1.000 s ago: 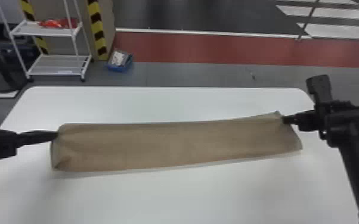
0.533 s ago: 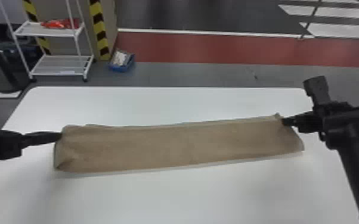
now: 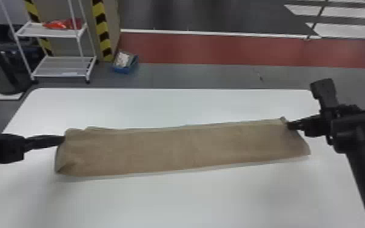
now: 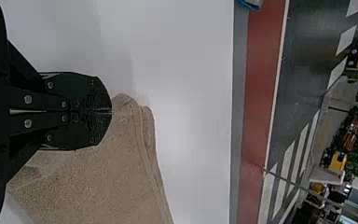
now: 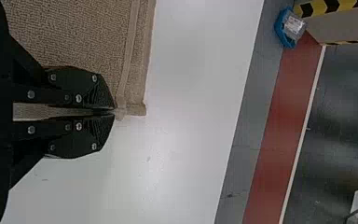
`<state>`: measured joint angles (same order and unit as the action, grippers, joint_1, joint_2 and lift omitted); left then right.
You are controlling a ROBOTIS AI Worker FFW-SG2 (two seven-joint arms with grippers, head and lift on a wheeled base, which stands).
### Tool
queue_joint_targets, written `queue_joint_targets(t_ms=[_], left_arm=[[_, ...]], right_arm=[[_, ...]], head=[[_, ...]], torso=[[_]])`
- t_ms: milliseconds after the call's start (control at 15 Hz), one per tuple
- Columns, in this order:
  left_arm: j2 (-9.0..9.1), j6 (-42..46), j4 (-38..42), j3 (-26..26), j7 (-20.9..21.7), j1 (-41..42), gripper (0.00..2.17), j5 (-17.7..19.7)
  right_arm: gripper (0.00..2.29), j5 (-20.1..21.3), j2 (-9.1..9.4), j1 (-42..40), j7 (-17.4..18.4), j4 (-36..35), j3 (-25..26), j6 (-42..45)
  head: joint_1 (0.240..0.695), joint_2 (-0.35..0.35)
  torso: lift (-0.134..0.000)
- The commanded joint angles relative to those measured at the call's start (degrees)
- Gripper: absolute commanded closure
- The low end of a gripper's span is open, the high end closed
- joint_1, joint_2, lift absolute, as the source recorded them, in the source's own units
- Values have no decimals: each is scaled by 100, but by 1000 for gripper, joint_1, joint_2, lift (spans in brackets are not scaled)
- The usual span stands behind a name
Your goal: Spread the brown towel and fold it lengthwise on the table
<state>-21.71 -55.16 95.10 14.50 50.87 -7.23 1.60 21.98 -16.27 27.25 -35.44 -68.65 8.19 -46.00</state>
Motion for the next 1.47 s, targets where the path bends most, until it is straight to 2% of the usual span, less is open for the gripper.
queue_joint_targets(t_ms=[0,333,467,667,1000,1400], left_arm=[[0,0,9,-9,1,3,1511,-1],[-9,0,9,-17,10,3,1511,-1],[0,0,17,-17,28,11,1511,7],[0,0,9,-17,37,20,1511,7],[-18,-18,53,97,72,29,1511,25],[-53,0,-88,106,10,-129,1511,-36]], right_arm=[[917,0,-8,-62,-7,-114,-28,-107],[937,0,-17,-124,-51,-254,-11,-230],[1153,17,-25,-124,-60,-272,-19,-282],[1305,8,-17,-176,-77,-289,16,-300],[1305,-370,-8,-317,-104,-764,288,-159],[1305,-238,-17,-282,-104,-755,262,-159]], head=[[695,-71],[695,-76],[695,-75],[695,-75],[695,-74],[695,-63]], torso=[[-124],[-124],[-124],[-124],[-124],[-124]])
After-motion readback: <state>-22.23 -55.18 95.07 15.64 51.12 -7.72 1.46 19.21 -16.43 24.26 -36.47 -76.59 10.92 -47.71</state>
